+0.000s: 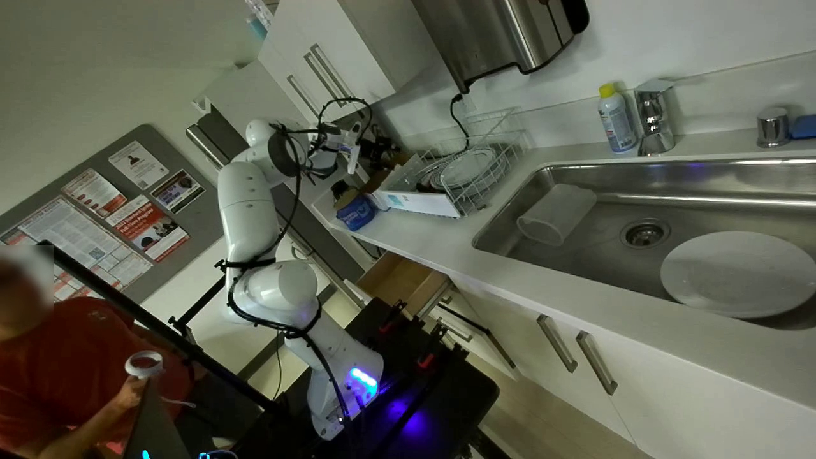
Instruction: Open the top left kitchen drawer, remove the object, put it in the plate holder and close the drawer
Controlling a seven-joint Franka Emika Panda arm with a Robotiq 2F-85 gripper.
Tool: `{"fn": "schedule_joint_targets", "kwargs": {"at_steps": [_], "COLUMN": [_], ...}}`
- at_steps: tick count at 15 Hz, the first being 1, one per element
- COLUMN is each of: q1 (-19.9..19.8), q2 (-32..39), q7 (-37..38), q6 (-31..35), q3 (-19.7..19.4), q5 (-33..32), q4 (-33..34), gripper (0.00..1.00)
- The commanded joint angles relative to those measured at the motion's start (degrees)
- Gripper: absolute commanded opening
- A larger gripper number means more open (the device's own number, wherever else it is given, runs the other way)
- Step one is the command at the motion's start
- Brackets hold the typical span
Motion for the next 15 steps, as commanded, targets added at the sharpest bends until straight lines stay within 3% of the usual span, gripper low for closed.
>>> {"fn": "schedule_joint_targets", "kwargs": {"at_steps": [1,7,8,9,15], "q1": [-0.80,-0.99,-1.31,0.05,-1.81], "q2": [-5.89,-18.11,-20.37,-22.85,-34.35], "q7": [-1.48,-1.43,-2.35,-3.84,-13.90], "q6": [-0.87,-8.28,-7.81,-6.35,4.25], "q3": [3.61,9.45,10.19,8.47,10.45], "q5": [5.10,12.02,11.90,13.66,16.85], "q4": [-4.36,-15.54,-18.37,-21.09,-38.03], "gripper": [1.00,1.00,1.00,1.00,1.00]}}
